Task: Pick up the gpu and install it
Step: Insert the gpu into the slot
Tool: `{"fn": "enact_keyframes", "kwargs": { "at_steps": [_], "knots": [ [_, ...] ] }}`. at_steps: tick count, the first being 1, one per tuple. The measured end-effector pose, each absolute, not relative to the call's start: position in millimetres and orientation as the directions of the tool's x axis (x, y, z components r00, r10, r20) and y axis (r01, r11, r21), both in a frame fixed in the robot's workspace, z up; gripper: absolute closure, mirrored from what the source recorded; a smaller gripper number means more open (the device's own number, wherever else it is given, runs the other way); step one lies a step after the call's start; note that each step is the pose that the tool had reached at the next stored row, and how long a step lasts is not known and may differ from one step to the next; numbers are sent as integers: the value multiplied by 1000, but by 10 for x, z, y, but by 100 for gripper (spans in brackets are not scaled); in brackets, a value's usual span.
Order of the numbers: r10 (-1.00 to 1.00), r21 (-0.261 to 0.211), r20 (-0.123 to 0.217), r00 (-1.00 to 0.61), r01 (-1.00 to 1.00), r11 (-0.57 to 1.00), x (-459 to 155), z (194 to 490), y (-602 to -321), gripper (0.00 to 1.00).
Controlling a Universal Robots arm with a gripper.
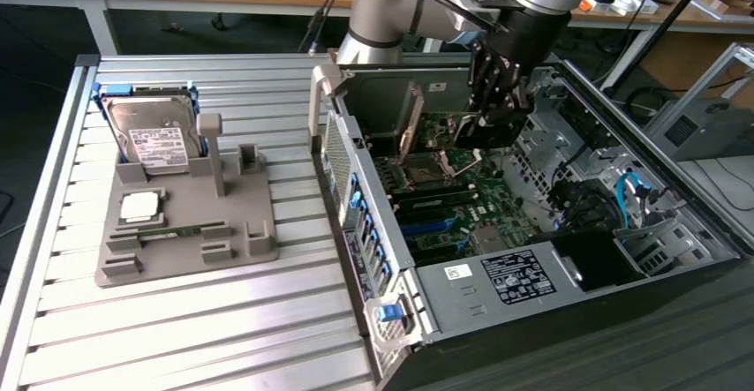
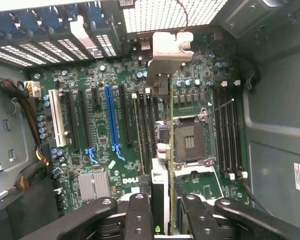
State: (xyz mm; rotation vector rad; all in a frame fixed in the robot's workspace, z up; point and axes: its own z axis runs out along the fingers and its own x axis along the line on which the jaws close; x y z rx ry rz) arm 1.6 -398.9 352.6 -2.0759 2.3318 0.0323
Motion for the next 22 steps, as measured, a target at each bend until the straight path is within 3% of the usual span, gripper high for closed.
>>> {"fn": "enact_keyframes", "kwargs": {
  "at_steps": [22],
  "knots": [
    [-999, 3, -28, -29, -1000, 29, 16, 3522, -3989, 73]
  ]
}}
